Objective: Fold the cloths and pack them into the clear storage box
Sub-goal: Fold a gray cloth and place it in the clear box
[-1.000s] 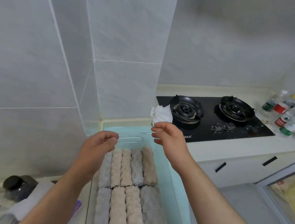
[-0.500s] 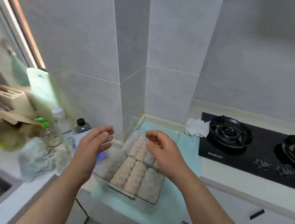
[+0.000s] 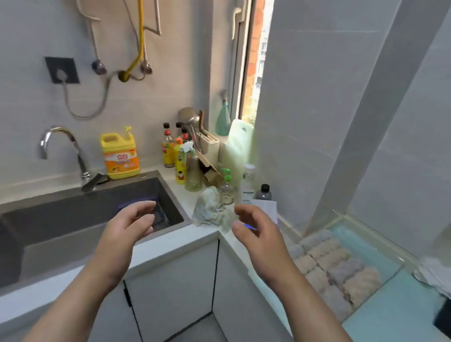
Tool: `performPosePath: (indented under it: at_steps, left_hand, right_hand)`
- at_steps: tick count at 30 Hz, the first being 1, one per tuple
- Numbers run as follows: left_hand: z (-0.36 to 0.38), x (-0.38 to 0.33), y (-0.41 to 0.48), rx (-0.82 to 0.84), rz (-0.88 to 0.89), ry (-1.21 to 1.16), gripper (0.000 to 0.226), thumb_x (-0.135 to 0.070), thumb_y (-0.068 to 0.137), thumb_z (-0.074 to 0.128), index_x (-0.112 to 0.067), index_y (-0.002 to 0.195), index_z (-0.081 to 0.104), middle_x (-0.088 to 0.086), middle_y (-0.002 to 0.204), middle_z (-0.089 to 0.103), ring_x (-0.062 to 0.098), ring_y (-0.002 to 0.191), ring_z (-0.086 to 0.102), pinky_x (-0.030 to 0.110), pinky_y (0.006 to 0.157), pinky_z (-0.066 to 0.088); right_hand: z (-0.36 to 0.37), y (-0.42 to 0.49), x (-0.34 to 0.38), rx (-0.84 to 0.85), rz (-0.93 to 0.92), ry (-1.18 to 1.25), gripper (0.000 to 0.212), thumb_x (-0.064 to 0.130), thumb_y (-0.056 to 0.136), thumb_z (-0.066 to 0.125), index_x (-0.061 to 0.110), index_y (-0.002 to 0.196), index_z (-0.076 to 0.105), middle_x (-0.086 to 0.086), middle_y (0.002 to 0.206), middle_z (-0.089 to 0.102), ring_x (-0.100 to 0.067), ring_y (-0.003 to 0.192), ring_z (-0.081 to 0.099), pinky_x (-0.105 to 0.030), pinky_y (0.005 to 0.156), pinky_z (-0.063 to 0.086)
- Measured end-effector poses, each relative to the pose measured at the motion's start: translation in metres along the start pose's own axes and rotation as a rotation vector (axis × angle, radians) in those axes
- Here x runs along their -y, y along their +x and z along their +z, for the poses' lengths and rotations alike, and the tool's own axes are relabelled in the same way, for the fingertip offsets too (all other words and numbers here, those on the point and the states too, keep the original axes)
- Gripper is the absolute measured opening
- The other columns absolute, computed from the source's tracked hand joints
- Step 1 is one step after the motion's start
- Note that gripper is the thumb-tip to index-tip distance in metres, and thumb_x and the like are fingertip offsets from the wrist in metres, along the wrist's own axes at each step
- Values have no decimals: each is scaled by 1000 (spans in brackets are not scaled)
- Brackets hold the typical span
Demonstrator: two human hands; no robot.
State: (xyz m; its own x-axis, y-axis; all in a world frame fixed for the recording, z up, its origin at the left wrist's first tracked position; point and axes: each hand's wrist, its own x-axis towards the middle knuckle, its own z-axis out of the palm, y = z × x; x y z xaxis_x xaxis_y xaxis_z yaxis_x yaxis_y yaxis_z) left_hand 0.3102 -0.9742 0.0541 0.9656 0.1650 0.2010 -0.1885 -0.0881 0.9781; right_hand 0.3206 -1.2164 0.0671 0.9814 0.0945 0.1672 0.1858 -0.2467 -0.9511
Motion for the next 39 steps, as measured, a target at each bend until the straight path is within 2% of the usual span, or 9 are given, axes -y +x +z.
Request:
performPosePath:
  at_steps: [3, 10, 17, 18, 20, 24, 27, 31, 39]
  left_hand:
    - [-75, 4, -36, -153, -37, 1, 45, -49, 65, 60, -31, 107, 65, 0, 118, 64, 15, 111, 61, 41, 100, 46]
    - [-245, -4, -147, -515, -77, 8, 55, -52, 56, 61, -19, 101, 67, 10, 113, 63, 22, 106, 61, 41, 95, 48]
    - [-395, -11, -287, -820, -106, 66, 22, -27, 82, 63, -15, 101, 64, 13, 104, 61, 23, 99, 59, 44, 94, 45]
    - [-413, -12, -304, -867, -101, 67, 13, -19, 90, 59, -13, 101, 64, 12, 104, 61, 24, 100, 58, 42, 93, 46]
    - [-442, -14, -335, -953, -99, 75, 18, -4, 98, 45, -9, 103, 62, 9, 102, 61, 27, 106, 56, 35, 87, 48]
    - [-480, -22, -380, -1053, -91, 81, 10, -13, 92, 56, -14, 98, 63, 8, 101, 62, 25, 104, 57, 34, 86, 49]
    - [-504, -24, -396, -1123, -125, 72, 28, -29, 75, 55, -17, 98, 65, 8, 105, 62, 23, 103, 59, 41, 91, 48]
    - [-535, -17, -397, -1195, -159, 76, 29, -30, 73, 55, -19, 98, 66, 5, 105, 64, 22, 103, 61, 42, 93, 48]
    - [-625, 20, -343, -1265, -255, 120, 30, -30, 71, 57, -18, 96, 69, 2, 101, 67, 20, 102, 63, 46, 97, 48]
  right_hand:
    - [64, -8, 16, 112, -24, 29, 30, 38, 77, 60, 43, 107, 59, 14, 118, 61, 3, 109, 56, -24, 94, 47]
    - [227, -51, 55, 385, -74, 58, 27, 18, 92, 62, 31, 115, 59, 11, 118, 60, 6, 103, 57, -10, 80, 46]
    - [388, -139, 101, 637, -95, 116, 26, 19, 91, 61, 34, 112, 59, 10, 118, 60, 12, 95, 58, -10, 76, 45]
    - [407, -151, 107, 676, -100, 118, 26, 20, 91, 60, 36, 110, 59, 11, 118, 60, 10, 96, 58, -11, 77, 44]
    - [441, -173, 118, 747, -104, 123, 26, 21, 91, 60, 40, 109, 59, 14, 118, 60, 6, 101, 57, -12, 79, 43]
    - [494, -200, 133, 848, -109, 119, 25, 23, 92, 59, 40, 110, 59, 19, 118, 58, 5, 108, 55, -11, 79, 42]
    - [531, -208, 140, 908, -116, 116, 25, 21, 93, 58, 37, 112, 59, 19, 116, 58, 7, 111, 52, -7, 75, 43]
    - [583, -205, 143, 976, -122, 123, 24, 19, 93, 58, 34, 112, 60, 18, 115, 58, 7, 112, 52, -5, 74, 45]
    - [698, -148, 136, 1084, -91, 113, 24, 22, 93, 57, 36, 112, 59, 18, 115, 58, 2, 108, 55, -15, 82, 43]
